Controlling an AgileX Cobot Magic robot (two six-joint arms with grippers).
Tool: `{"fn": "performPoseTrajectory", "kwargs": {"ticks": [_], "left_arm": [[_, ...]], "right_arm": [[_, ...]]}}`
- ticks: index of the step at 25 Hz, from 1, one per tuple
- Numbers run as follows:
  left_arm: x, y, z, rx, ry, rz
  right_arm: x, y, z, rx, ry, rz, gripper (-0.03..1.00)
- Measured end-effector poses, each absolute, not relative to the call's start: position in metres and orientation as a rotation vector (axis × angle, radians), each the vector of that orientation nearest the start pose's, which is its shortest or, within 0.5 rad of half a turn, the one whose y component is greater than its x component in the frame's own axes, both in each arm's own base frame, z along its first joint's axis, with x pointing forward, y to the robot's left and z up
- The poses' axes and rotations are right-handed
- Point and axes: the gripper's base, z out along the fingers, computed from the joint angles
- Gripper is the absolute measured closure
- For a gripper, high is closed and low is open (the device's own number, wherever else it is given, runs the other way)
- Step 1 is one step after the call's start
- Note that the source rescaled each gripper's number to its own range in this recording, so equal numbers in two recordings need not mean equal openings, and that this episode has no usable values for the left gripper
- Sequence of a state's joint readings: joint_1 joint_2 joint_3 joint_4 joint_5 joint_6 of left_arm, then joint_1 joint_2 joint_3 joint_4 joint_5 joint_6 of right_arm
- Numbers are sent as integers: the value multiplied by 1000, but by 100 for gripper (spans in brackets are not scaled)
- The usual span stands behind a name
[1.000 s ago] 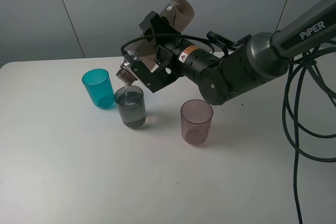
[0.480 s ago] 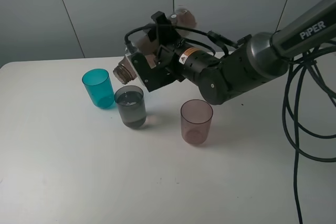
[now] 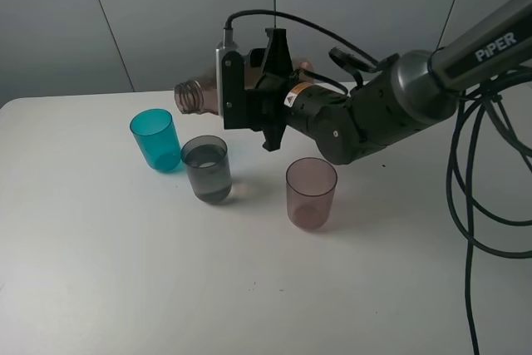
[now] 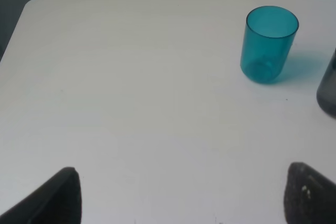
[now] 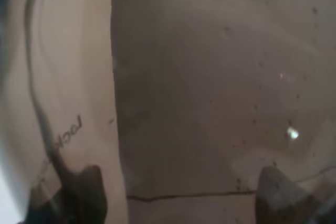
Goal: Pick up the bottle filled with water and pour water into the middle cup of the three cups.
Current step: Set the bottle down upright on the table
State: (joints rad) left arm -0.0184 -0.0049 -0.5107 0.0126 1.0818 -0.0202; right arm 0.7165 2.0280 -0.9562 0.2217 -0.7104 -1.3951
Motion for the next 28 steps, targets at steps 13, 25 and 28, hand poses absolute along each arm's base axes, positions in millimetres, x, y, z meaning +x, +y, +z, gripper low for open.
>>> {"fn": "performPoseTrajectory", "kwargs": {"ticks": [13, 25, 28], "left_arm": [[-8, 1, 278, -3, 2050, -9], [-8, 1, 278, -3, 2050, -9], [-8, 1, 278, -3, 2050, -9]], "right_arm": [[290, 192, 166, -1241, 1375, -323, 97], [299, 106, 171, -685, 1723, 178, 97], [304, 90, 171, -618, 1737, 188, 97]]}}
